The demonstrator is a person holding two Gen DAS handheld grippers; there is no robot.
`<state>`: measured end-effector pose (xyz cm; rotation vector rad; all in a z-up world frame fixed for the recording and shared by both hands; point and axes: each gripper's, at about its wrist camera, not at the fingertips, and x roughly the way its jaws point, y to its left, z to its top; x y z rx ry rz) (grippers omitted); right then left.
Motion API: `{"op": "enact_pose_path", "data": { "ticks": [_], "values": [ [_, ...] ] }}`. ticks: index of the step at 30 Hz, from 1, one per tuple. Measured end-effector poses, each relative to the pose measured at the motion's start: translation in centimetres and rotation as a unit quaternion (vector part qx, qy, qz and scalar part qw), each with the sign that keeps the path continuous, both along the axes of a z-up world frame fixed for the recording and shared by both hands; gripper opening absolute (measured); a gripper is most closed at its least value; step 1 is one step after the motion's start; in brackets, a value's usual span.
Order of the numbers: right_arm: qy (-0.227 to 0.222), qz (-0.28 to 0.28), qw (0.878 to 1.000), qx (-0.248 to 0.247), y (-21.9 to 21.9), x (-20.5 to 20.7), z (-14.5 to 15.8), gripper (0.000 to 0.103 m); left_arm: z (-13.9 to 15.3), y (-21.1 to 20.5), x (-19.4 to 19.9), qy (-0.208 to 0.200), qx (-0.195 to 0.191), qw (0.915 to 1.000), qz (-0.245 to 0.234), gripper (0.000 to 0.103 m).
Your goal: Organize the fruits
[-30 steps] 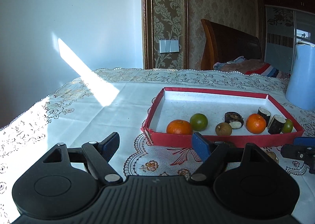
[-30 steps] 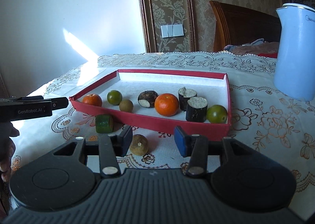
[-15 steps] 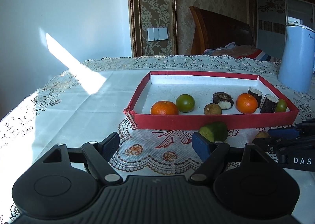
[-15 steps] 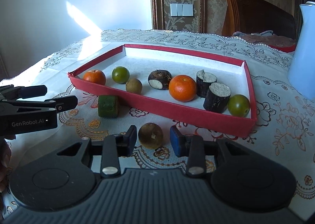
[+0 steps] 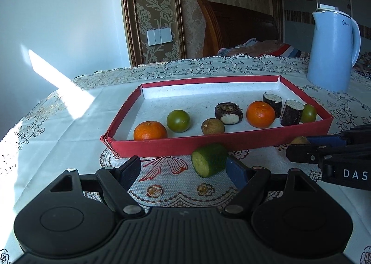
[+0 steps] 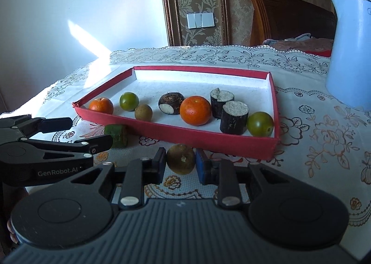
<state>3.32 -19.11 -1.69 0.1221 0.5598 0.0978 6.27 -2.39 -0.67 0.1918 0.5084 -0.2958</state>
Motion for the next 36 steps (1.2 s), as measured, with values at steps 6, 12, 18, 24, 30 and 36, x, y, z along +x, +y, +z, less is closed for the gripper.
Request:
{"op": "enact_pose_path", "data": {
  "ticks": [6, 12, 18, 24, 30, 36],
  "values": [
    [-0.006, -0.007, 1.0, 0.009, -0.7, -0.4, 0.1, 0.026, 0.0, -1.5, 1.1, 0.01, 0.003, 0.9999, 0.008, 0.08],
    [-0.01, -0.012, 1.0, 0.017, -1.2, -0.5, 0.2, 0.026, -0.2, -2.3, 2.4, 0.029, 0.011, 0.9993, 0.022, 0.08],
    [-0.015, -0.015, 1.0, 0.019, -1.2, -0.6, 0.3, 0.026, -0.6, -2.3, 2.6, 0.048, 0.002, 0.9987, 0.016, 0.055],
    [-0.022, -0.022, 0.999, 0.02, -1.2, -0.8, 0.5, 0.026, -0.5, -2.8, 1.7, 0.042, -0.004, 0.9991, 0.006, 0.034],
    [-0.042, -0.033, 0.998, 0.02, -0.9, -0.6, 1.2, 0.026, 0.9, -2.5, 0.8, 0.009, -0.015, 0.9993, 0.032, 0.026],
    [-0.062, -0.047, 0.997, 0.015, -0.1, 0.2, 2.5, 0.026, 3.2, -2.8, 0.9, -0.032, -0.013, 0.9969, 0.07, 0.026]
  ]
}}
